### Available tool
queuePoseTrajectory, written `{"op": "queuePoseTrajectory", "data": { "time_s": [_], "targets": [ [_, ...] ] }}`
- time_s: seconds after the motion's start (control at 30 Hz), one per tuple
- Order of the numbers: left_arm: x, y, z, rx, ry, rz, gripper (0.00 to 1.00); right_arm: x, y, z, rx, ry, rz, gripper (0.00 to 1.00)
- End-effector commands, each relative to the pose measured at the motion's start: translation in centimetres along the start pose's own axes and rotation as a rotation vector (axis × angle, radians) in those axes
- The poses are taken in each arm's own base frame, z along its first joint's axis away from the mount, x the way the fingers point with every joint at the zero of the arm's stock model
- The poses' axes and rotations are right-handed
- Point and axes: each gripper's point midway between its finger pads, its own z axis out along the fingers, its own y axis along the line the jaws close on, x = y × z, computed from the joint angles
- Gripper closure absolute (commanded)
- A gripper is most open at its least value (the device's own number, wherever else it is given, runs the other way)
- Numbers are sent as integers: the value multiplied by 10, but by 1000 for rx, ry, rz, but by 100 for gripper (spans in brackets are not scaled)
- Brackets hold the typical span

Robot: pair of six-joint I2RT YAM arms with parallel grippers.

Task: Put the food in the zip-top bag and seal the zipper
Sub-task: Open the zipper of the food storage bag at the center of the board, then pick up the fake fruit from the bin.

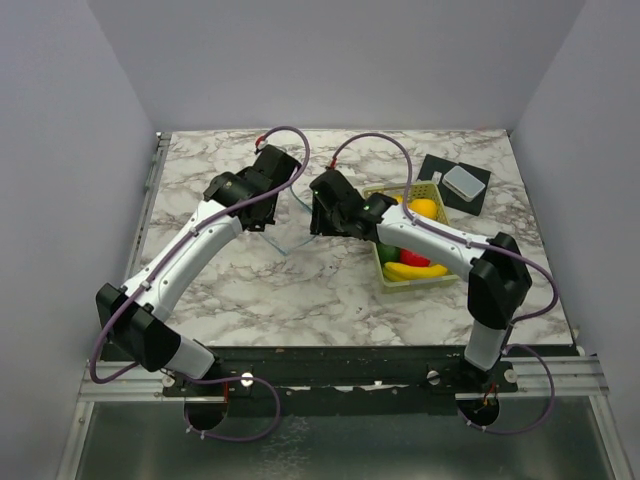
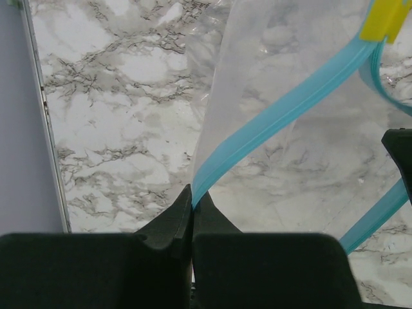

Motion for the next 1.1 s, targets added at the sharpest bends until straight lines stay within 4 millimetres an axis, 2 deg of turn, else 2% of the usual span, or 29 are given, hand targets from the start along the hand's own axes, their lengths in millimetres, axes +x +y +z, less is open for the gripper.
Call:
{"op": "queuePoseTrajectory", "data": {
  "time_s": [0.0, 0.17, 0.4, 0.57, 0.73, 0.87, 1.07],
  "targets": [
    [-2, -9, 4, 28, -25, -26, 100, -17, 4, -25, -40, -38, 16, 49],
    [-2, -15, 9, 43, -21, -26, 100, -31, 1, -48, -40, -82, 13, 39],
    [-3, -23, 14, 72, -17, -20, 100, -50, -19, -90, -4, -163, 4, 29],
    [-5, -27, 14, 90, -20, -17, 100, -54, -47, -116, 88, -196, -24, 25],
    [-5, -28, 13, 94, -22, -11, 100, -53, -81, -132, 205, -212, -59, 18],
    [-5, -26, 11, 89, -27, -10, 100, -51, -110, -136, 268, -207, -59, 14],
    [-2, -23, 10, 85, -30, -9, 100, -46, -146, -138, 327, -183, -43, 0]
  ]
}}
